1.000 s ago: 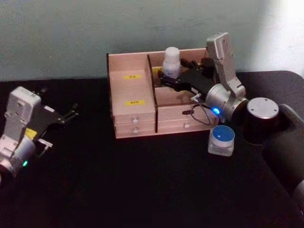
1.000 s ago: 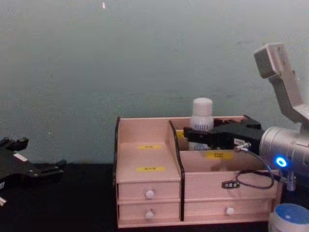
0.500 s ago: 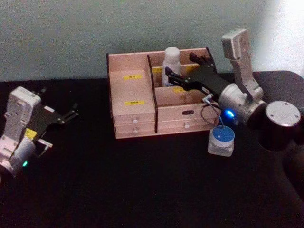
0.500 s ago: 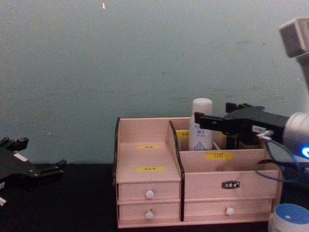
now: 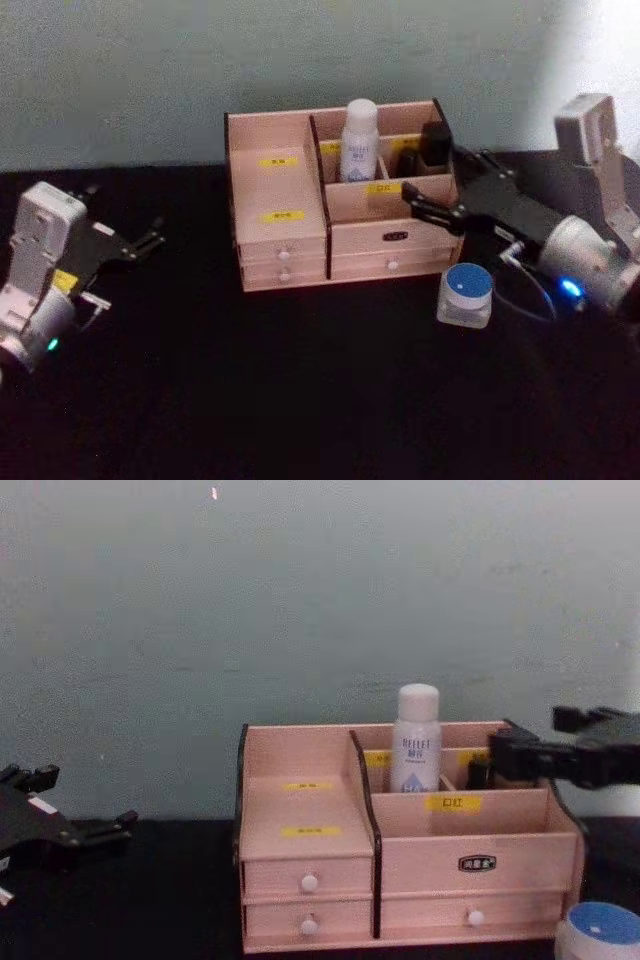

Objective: Pick up the facial cleanser and watermelon frost from the table and place them into the tiered storage box.

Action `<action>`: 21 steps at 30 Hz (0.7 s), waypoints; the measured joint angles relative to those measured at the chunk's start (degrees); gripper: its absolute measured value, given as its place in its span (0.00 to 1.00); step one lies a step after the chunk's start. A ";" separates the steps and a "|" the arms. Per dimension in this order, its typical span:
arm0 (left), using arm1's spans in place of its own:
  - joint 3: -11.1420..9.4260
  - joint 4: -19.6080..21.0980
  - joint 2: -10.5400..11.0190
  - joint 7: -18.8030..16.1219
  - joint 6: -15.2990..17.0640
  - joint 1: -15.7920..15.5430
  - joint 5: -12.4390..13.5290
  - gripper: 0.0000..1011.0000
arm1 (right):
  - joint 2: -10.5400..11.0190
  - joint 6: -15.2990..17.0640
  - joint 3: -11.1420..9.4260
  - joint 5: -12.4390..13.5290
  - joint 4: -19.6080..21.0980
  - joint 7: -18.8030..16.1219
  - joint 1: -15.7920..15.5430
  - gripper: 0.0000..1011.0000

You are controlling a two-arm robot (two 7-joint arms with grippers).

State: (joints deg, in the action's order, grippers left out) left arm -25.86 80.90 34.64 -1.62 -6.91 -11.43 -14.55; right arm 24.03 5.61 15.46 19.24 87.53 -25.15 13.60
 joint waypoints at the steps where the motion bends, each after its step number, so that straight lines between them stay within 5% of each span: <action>1: 0.00 0.01 0.00 0.00 0.00 0.00 0.00 0.99 | 1.24 0.49 -0.46 0.62 1.69 -0.07 -1.63 0.99; 10: 0.00 0.01 0.00 0.00 0.00 0.00 0.00 0.99 | 6.53 2.85 -2.81 3.19 7.66 0.97 -9.13 0.99; 21: 0.00 0.00 0.00 0.00 0.00 0.00 0.00 0.99 | 9.08 7.41 -2.78 4.89 7.87 2.46 -12.30 0.99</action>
State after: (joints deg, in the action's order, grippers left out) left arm -25.86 80.90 34.65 -1.62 -6.91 -11.43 -14.55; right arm 33.11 13.02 12.68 24.13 95.40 -22.69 1.30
